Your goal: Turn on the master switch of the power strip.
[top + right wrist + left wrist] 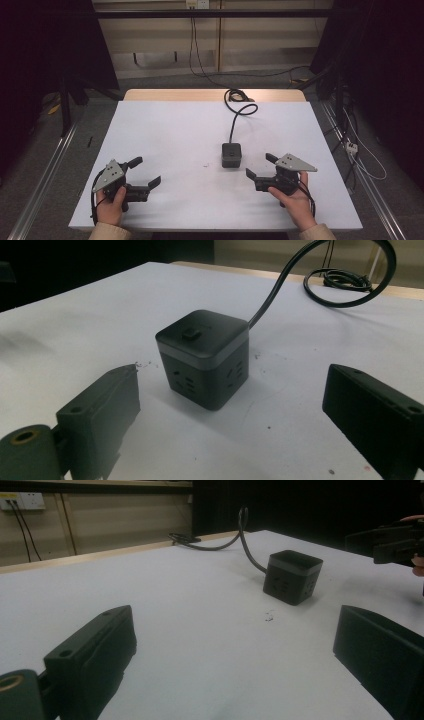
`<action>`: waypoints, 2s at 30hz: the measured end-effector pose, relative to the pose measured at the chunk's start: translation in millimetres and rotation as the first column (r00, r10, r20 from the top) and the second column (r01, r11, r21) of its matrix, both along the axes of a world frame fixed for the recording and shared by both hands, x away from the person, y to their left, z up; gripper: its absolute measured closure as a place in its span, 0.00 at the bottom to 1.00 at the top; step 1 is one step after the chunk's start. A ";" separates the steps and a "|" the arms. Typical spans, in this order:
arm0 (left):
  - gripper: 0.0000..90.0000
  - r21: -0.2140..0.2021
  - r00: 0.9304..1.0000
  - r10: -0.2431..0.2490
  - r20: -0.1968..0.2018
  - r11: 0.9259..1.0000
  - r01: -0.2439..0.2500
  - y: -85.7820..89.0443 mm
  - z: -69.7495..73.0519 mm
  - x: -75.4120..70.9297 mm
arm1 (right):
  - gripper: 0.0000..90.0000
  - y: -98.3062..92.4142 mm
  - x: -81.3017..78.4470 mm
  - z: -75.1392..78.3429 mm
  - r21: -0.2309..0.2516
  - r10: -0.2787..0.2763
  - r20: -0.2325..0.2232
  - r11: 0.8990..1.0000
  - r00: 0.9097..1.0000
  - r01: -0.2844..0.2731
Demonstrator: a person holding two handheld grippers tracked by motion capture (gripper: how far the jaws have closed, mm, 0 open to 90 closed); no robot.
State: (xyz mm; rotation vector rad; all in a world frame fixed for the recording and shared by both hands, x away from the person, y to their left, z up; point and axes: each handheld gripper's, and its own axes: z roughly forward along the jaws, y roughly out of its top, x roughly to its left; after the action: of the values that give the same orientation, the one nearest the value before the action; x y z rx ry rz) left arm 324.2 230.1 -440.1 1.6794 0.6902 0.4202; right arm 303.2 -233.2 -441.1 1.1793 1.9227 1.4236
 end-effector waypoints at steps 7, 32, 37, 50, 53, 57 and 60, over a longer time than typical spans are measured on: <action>0.04 -0.002 1.000 -0.001 0.000 1.000 0.001 -0.3 0.2 -0.2 | 0.13 3.9 5.9 2.8 0.014 -0.045 0.000 0.999 0.999 0.045; 0.04 -0.009 1.000 0.003 0.004 1.000 -0.003 1.3 1.0 -0.7 | 0.20 22.7 18.5 6.0 0.016 -0.002 0.005 1.000 1.000 0.002; 0.04 -0.010 1.000 0.003 0.004 1.000 -0.003 1.4 1.2 -0.8 | 0.24 23.9 19.7 6.7 0.020 0.001 0.008 1.000 1.000 -0.002; 0.04 -0.010 1.000 0.001 0.001 1.000 -0.001 2.0 1.3 -0.8 | 0.42 28.7 24.3 11.4 0.022 0.022 0.011 1.000 1.000 -0.022; 0.04 -0.017 1.000 0.002 0.002 1.000 -0.002 1.8 1.3 -0.8 | 0.46 29.8 25.3 13.2 0.019 0.018 0.013 1.000 1.000 -0.018; 0.04 -0.019 1.000 0.002 0.001 1.000 -0.002 1.8 1.3 -0.9 | 0.51 31.9 28.4 14.5 0.013 0.045 0.002 0.999 0.999 -0.045; 0.04 -0.020 1.000 0.000 0.004 1.000 0.000 2.0 1.2 -0.6 | 0.55 33.4 28.9 15.2 -0.005 0.046 0.014 0.999 0.999 -0.046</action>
State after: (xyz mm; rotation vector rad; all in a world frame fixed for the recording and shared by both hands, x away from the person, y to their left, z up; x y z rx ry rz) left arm 323.6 232.1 -438.9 1.6597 0.6889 0.4153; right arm 332.1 -199.8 -426.0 1.1265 1.9545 1.4466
